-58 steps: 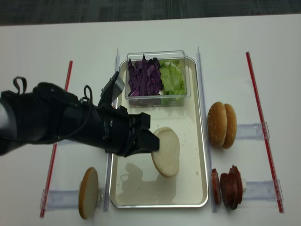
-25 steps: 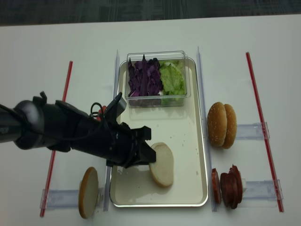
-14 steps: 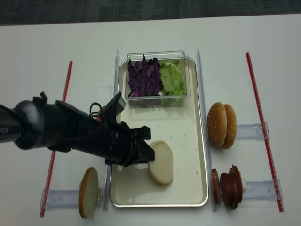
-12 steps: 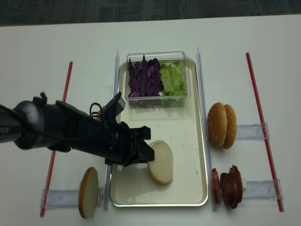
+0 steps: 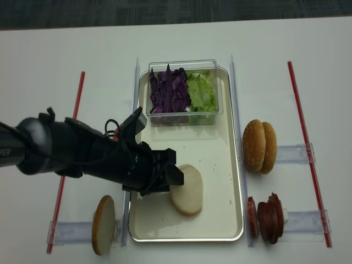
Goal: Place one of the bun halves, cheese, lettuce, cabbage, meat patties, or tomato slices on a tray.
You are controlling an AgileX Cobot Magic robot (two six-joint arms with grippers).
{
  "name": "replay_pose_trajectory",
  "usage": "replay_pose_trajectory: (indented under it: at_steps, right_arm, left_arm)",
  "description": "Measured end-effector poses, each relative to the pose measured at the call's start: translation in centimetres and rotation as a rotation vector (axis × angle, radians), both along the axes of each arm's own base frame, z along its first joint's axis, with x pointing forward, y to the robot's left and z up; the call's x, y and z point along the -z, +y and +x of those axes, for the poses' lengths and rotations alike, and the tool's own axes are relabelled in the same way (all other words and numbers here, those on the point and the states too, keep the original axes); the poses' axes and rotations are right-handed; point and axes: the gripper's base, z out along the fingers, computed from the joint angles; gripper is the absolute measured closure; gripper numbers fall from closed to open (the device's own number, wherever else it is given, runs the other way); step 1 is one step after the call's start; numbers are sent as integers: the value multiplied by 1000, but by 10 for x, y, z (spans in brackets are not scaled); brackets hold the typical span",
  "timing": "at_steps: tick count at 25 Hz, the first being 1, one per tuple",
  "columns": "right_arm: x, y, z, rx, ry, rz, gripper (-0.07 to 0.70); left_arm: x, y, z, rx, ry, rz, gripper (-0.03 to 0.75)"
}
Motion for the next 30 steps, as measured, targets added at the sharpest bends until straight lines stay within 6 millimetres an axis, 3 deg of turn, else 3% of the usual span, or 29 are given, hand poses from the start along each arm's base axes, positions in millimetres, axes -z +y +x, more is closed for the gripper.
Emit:
replay_pose_trajectory:
  at_steps: [4, 8, 25, 30]
  right_arm:
    - [0, 0, 0, 0, 0, 0, 150]
    - [0, 0, 0, 0, 0, 0, 150]
    - [0, 0, 0, 0, 0, 0, 150]
    - [0, 0, 0, 0, 0, 0, 150]
  left_arm:
    - [0, 2, 1, -6, 2, -5, 259]
    - [-1, 8, 5, -23, 8, -17, 227]
    - [-1, 12, 2, 20, 35, -18, 226]
    - [-18, 13, -3, 36, 1, -24, 226]
